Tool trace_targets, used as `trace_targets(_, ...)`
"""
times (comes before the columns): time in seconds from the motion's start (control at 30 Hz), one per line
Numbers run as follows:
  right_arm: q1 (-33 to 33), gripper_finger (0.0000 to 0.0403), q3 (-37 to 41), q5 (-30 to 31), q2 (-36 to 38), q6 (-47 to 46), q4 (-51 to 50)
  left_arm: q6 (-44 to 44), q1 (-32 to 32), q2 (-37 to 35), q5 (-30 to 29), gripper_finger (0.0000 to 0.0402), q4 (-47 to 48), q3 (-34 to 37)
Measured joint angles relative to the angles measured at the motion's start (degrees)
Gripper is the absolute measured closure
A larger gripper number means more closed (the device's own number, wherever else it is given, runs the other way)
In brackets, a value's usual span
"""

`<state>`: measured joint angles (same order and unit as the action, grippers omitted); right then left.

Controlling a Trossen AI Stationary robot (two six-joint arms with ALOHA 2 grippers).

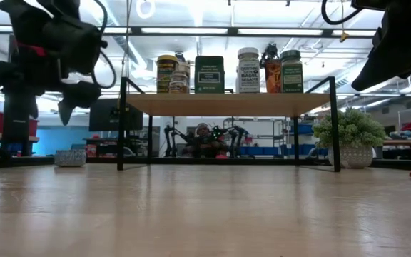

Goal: Shelf spices
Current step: Move the white candle to the top left of the table

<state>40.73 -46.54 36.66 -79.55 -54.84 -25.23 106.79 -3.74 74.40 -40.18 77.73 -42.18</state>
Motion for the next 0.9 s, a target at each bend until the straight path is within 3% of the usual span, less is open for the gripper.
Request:
trace_targets(0.3, 0.0, 0.0401, 0.0, -0.3, 0.0, 0.1, -0.1, -12.1, 4.6, -3.8, 6.8, 0.011, -4.5, 1.0)
trace_targets(0.53, 0.0, 0.0401, 0.0, -0.4, 0.0, 0.0, 0.4, -30.2, 9.6, -4.4, 9.8, 0.011, -16.1, 3.3)
trace_targets(0.73, 0.1, 0.0401, 0.0, -0.4, 0.0, 0.1, 1.3, -40.9, 15.6, -4.8, 15.1, 0.011, -19.5, 7.9)
trace_targets(0.9, 0.0, 0.0401, 0.0, -0.4, 0.0, 0.1, 1.2, -47.3, 19.3, -5.2, 17.5, 0.011, -28.1, 12.4)
